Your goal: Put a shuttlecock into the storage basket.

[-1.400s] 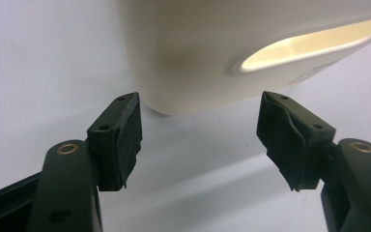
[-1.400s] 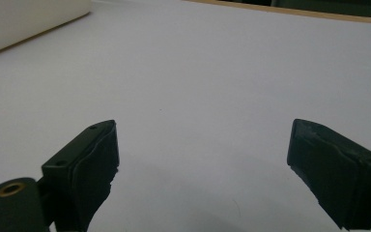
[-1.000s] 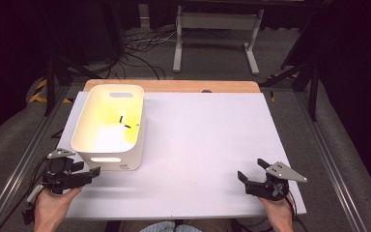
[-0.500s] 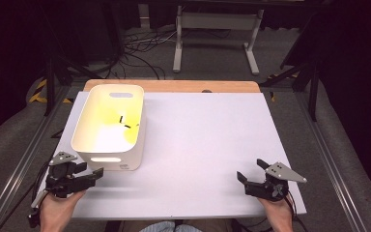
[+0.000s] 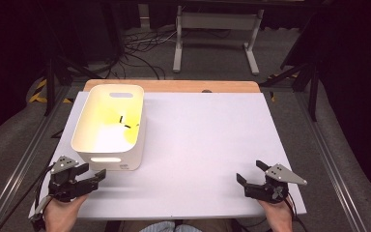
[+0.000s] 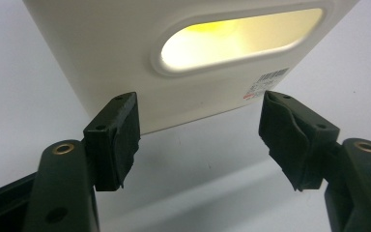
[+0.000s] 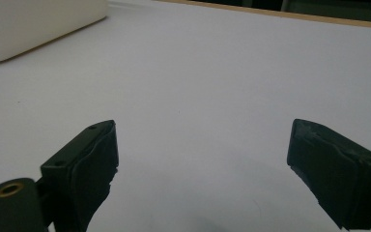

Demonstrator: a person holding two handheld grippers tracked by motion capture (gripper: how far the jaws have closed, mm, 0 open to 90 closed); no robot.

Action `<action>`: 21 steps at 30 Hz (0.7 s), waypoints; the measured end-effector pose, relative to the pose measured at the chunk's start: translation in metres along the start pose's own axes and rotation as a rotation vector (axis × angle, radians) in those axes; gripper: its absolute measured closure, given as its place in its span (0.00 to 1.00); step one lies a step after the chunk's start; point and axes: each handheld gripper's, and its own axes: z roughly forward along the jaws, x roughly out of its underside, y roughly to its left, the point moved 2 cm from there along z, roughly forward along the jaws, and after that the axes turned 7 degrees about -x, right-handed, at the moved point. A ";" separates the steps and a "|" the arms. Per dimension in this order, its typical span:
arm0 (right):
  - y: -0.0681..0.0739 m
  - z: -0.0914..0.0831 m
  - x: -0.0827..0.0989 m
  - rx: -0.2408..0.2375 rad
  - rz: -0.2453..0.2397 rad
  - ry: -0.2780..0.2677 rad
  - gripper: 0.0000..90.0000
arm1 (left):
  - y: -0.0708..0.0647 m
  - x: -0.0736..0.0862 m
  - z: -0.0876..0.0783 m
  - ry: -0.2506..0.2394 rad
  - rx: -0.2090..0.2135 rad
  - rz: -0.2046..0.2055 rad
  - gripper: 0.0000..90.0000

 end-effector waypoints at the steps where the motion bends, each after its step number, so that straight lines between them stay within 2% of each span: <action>1: 0.000 0.000 0.000 -0.001 -0.001 -0.001 0.13 | -0.001 0.001 0.000 -0.005 0.001 0.000 0.35; 16: 0.007 -0.002 0.002 -0.031 -0.007 0.007 0.13 | -0.008 0.009 0.005 -0.089 -0.014 0.036 0.32; 19: 0.009 -0.001 0.002 -0.043 -0.007 0.013 0.13 | -0.010 0.010 0.005 -0.107 -0.035 0.056 0.33; 21: 0.010 -0.001 0.002 -0.050 -0.016 0.015 0.14 | -0.010 0.011 0.005 -0.115 -0.032 0.052 0.33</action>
